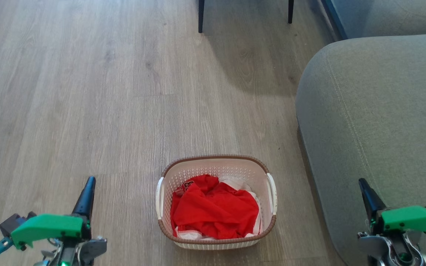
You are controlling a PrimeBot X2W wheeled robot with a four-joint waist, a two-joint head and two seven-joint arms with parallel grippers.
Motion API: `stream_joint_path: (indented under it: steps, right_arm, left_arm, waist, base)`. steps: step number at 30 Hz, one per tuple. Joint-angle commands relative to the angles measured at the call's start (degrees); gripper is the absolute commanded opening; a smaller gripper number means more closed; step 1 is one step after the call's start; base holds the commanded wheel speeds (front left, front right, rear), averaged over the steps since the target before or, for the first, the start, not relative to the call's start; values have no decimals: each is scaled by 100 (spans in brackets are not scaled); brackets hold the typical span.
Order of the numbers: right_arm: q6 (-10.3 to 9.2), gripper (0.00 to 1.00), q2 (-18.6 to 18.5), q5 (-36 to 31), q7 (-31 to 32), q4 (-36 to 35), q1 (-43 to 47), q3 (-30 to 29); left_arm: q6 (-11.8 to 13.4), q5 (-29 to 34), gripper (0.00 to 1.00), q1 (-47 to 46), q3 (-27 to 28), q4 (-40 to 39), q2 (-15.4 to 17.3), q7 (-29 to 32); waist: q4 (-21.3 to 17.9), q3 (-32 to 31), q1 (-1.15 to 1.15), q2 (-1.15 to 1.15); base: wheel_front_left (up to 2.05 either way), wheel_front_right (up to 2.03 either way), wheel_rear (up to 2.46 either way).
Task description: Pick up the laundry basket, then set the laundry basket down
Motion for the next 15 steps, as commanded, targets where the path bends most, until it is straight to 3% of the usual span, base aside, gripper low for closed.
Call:
stream_joint_path:
  steps: [1,15]
  right_arm:
    - [-7,0,-101,195,63,-148,-358,53]
    - [-9,0,-99,1064,284,-58,-502,-73]
  left_arm:
    - [-82,-192,0,-388,274,-132,6,51]
    - [-289,-1078,0,-550,537,-58,-62,293]
  waist:
    - [-3,3,0,0]
    - [-22,28,0,0]
  base:
    - [0,0,0]
    - [0,0,0]
